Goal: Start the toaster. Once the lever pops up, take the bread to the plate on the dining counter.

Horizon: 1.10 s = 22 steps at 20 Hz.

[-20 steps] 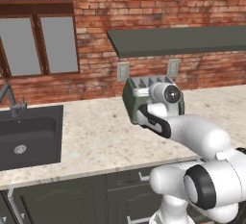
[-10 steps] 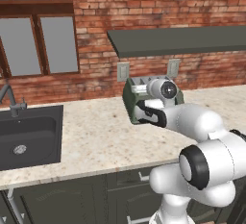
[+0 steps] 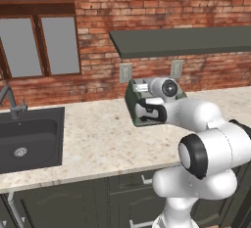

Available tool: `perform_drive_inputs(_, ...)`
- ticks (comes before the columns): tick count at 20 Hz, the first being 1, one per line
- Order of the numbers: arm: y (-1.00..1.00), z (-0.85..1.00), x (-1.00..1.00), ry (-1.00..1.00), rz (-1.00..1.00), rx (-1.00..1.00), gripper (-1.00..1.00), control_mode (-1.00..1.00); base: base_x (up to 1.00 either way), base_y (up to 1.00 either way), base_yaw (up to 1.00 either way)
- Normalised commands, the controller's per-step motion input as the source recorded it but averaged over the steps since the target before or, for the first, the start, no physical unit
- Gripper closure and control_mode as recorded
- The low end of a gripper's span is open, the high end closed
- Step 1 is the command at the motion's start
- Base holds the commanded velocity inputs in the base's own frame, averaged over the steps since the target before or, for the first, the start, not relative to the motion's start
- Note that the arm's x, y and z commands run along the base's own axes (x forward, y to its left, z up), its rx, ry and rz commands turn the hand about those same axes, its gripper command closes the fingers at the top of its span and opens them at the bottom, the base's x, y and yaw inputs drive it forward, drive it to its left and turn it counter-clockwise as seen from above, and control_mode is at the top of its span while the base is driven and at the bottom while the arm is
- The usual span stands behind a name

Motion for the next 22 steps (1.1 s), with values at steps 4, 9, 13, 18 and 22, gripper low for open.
perform_drive_inputs(4, 0.00, 0.00, 0.16, 0.00, 0.00, 0.00, -1.00, -1.00, 0.00, 0.00, 0.00)
perform_drive_inputs(9, 0.00, 0.00, 0.07, 0.00, 0.00, 0.00, -1.00, -1.00, 0.00, 0.00, 0.00)
perform_drive_inputs(13, 0.00, 0.00, 0.08, 0.00, 0.00, 0.00, -1.00, -1.00, 0.00, 0.00, 0.00)
perform_drive_inputs(18, -0.01, 0.00, 0.05, 0.00, 0.00, 0.00, -1.00, -1.00, 0.00, 0.00, 0.00)
perform_drive_inputs(22, -0.04, 0.00, 0.01, 0.00, 0.00, 0.00, -1.00, -1.00, 0.00, 0.00, 0.00)
